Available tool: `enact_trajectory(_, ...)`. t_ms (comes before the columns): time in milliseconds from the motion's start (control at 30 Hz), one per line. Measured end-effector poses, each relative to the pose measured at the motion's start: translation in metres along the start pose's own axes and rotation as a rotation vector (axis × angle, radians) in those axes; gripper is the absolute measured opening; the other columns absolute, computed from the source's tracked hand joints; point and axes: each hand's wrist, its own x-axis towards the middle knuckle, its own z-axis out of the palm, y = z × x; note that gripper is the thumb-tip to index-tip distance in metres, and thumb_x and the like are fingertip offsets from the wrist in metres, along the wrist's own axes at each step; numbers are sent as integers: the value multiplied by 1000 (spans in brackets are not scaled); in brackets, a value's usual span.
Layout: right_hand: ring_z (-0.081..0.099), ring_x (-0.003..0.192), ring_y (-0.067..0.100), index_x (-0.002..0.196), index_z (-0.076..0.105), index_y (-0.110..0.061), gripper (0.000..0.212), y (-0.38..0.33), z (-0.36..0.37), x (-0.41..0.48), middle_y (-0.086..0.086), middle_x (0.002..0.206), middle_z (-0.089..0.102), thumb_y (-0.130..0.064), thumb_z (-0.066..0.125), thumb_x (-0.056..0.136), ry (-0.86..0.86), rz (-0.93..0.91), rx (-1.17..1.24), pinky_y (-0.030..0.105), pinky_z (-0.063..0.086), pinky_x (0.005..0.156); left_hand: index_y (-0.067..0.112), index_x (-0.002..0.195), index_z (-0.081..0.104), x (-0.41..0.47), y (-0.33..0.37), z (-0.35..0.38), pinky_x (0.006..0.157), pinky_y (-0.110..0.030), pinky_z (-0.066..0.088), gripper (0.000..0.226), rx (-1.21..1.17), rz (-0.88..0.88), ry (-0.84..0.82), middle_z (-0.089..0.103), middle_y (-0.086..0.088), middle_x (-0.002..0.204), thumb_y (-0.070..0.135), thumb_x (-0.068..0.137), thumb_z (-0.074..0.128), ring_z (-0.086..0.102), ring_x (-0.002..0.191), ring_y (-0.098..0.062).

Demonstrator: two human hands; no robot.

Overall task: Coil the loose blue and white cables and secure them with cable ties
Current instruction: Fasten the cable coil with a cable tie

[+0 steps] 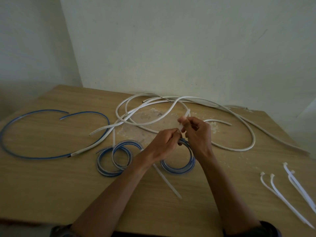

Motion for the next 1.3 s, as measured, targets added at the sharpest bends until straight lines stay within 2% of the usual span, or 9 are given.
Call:
enact_trajectory(133, 65, 61, 11, 104, 72, -13, 39, 2, 5, -11, -1, 73, 69, -42, 46, 104, -195, -125, -101, 23, 49, 56, 16, 83, 58, 1, -5, -16, 51, -20, 35, 38, -46, -51, 93, 48, 10, 53, 24, 110, 33, 42, 44, -1)
enact_trajectory(233, 62, 62, 0, 110, 70, -12, 39, 3, 19, -22, -14, 71, 63, -38, 41, 105, -150, -242, -188, 10, 42, 55, 16, 83, 56, 1, -4, -22, 49, -16, 35, 36, -75, -72, 159, 47, 9, 50, 23, 110, 33, 44, 41, 0)
enact_trajectory(300, 63, 61, 3, 111, 69, -16, 38, 2, 22, -24, -12, 70, 65, -45, 46, 102, -132, -265, -216, 19, 48, 52, 16, 83, 55, 0, -1, -21, 48, -16, 34, 36, -84, -64, 153, 46, 8, 44, 25, 110, 34, 46, 40, 2)
enact_trajectory(567, 71, 83, 9, 99, 77, -16, 12, 3, 7, -4, -4, 87, 75, -25, 69, 96, -139, -54, 0, 27, 59, 74, 19, 84, 63, -1, 2, -14, 54, -12, 35, 35, 43, 19, 31, 51, 13, 57, 16, 109, 38, 51, 49, 3)
enact_trajectory(667, 72, 82, 16, 96, 78, -15, 10, 5, 4, -4, -1, 83, 75, -23, 72, 94, -37, -28, 42, 37, 61, 75, 0, 95, 65, 1, 4, -6, 54, -12, 37, 35, 6, 31, 47, 50, 11, 56, 15, 110, 37, 51, 48, 3)
enact_trajectory(800, 71, 80, 35, 93, 79, -18, 12, 6, 4, -3, 5, 80, 73, -28, 72, 94, 8, 38, 152, 57, 60, 74, 18, 78, 58, 6, 0, -2, 61, -49, 49, 38, 33, 50, 55, 51, 7, 54, 23, 110, 37, 49, 50, -8)
enact_trajectory(967, 69, 70, 16, 93, 78, -17, 10, 7, 3, -1, -3, 72, 71, -24, 71, 95, -22, 17, 75, 37, 60, 67, 6, 82, 59, 5, -6, 2, 54, -35, 44, 40, -27, -4, 61, 49, 6, 55, 27, 109, 38, 45, 47, -7)
enact_trajectory(1167, 69, 71, 12, 98, 76, -13, 17, 6, 12, -3, -2, 74, 71, -24, 63, 100, 55, 5, 51, 28, 58, 72, 24, 69, 53, 8, -10, 2, 55, -29, 35, 39, -11, 14, 253, 46, 12, 52, 27, 107, 45, 41, 49, -6)
enact_trajectory(1300, 64, 61, 13, 90, 75, -16, 24, 3, 8, -8, 0, 72, 71, -31, 60, 102, -22, -16, 90, 29, 54, 57, 9, 81, 60, 9, -15, 2, 54, -33, 39, 36, 15, 23, 294, 49, 8, 56, 25, 108, 42, 45, 50, -10)
